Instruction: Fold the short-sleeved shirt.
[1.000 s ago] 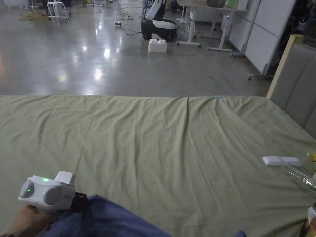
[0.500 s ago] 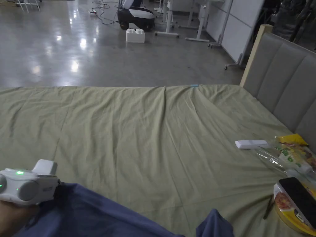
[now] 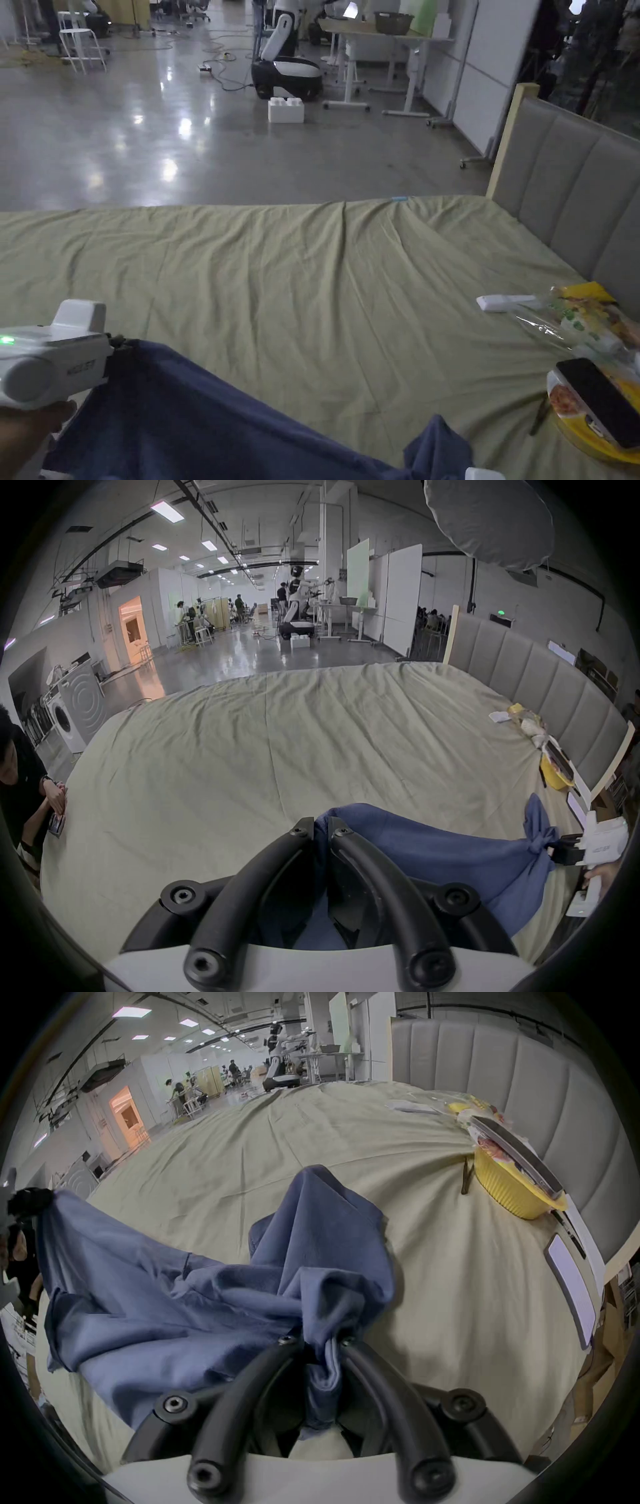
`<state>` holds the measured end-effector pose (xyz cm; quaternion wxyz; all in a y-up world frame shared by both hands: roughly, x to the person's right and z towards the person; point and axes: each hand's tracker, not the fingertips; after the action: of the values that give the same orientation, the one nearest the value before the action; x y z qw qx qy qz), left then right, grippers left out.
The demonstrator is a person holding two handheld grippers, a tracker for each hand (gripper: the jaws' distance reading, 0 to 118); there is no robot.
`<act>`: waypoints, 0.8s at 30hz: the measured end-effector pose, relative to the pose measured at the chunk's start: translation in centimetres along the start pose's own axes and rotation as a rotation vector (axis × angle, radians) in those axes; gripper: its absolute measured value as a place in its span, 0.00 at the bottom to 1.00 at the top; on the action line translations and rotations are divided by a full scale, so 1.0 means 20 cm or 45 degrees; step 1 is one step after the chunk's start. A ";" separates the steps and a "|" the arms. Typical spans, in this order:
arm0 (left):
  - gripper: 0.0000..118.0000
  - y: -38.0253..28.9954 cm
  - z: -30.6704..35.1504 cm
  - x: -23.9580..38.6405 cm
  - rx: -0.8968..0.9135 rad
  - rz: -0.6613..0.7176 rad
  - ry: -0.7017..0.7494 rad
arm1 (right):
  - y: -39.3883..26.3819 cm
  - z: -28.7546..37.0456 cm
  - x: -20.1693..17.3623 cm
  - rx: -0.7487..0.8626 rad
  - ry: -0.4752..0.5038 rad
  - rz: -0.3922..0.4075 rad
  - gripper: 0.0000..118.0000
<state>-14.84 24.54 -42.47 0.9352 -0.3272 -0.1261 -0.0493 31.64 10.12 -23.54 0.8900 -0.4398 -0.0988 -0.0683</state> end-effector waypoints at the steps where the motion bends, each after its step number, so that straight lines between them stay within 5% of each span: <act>1: 0.05 0.00 0.03 -0.01 0.007 0.010 0.001 | 0.00 0.02 0.00 0.006 0.007 -0.001 0.09; 7: 0.05 0.04 0.26 -0.04 0.094 0.025 0.018 | 0.10 0.26 0.01 0.204 0.007 0.025 0.06; 11: 0.05 0.13 0.45 -0.10 0.184 0.063 0.036 | 0.27 0.47 -0.04 0.379 0.021 0.126 0.06; 24: 0.05 0.58 1.18 -0.43 0.515 0.111 0.214 | 1.16 1.16 -0.28 0.856 0.129 0.264 0.06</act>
<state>-25.90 48.51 -33.88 0.9902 -0.1328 -0.0408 -0.0097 28.28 42.85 -29.00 0.9910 -0.1260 -0.0263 0.0371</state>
